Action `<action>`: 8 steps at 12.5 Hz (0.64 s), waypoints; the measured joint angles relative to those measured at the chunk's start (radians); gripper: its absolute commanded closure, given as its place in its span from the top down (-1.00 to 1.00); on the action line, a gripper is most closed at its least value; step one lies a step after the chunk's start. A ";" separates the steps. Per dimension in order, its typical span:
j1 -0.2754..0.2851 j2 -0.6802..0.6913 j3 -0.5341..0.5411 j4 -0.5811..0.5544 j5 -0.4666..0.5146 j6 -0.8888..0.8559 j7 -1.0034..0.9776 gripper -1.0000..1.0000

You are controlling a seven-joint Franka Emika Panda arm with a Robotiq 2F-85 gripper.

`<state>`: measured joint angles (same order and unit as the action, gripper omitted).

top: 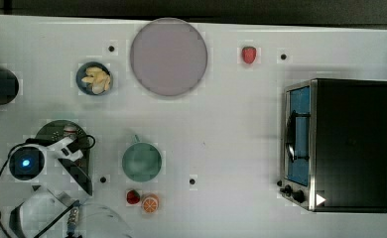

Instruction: Pick ketchup from strainer and place it on the table

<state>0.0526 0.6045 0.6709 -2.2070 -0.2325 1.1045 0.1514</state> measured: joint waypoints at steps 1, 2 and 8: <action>0.004 0.002 -0.013 0.000 0.000 -0.001 0.000 0.92; 0.008 0.003 -0.027 0.000 0.000 0.002 0.000 0.69; 0.013 -0.035 -0.022 0.000 -0.008 -0.025 0.018 0.21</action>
<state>0.0651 0.5693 0.6489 -2.2070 -0.2404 1.0791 0.1694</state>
